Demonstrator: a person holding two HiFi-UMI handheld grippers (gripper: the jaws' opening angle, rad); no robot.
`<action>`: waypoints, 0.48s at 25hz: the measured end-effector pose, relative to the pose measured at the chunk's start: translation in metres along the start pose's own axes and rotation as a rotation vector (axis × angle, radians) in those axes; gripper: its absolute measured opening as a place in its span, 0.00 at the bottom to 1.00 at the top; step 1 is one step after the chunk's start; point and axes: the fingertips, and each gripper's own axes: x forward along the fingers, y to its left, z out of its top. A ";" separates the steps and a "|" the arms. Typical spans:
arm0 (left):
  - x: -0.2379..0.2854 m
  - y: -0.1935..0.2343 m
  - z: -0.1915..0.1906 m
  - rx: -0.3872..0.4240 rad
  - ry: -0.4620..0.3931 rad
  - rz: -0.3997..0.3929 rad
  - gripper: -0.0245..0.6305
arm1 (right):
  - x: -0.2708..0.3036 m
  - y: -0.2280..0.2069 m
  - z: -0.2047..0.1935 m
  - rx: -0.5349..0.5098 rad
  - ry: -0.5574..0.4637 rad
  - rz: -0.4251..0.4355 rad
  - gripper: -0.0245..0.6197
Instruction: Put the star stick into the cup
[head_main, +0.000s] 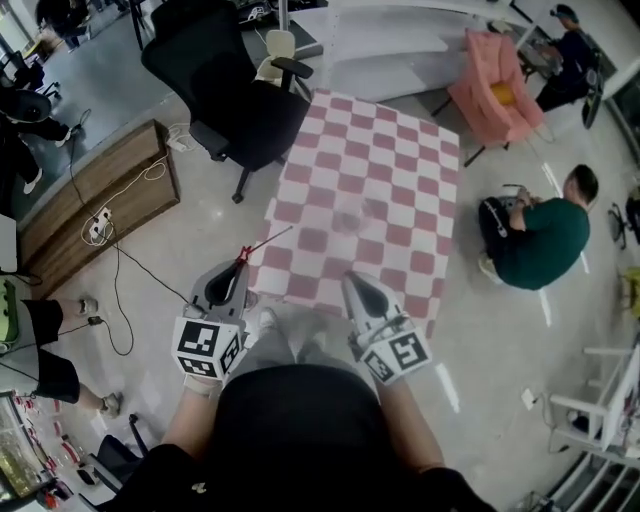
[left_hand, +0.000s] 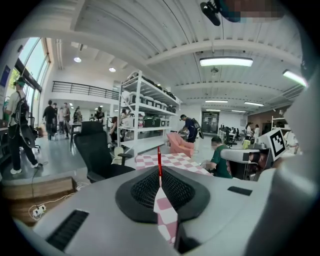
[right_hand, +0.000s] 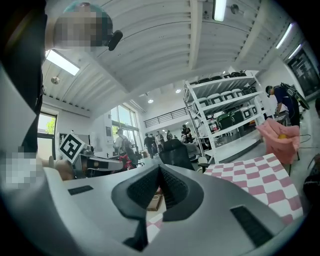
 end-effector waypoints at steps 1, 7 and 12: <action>0.010 -0.002 0.002 0.002 0.002 -0.016 0.12 | 0.000 -0.006 0.000 0.003 0.001 -0.012 0.06; 0.074 -0.018 0.021 0.037 0.017 -0.160 0.12 | -0.002 -0.045 0.003 0.009 0.005 -0.138 0.06; 0.122 -0.034 0.034 0.077 0.031 -0.298 0.12 | -0.011 -0.077 0.007 0.001 -0.003 -0.274 0.06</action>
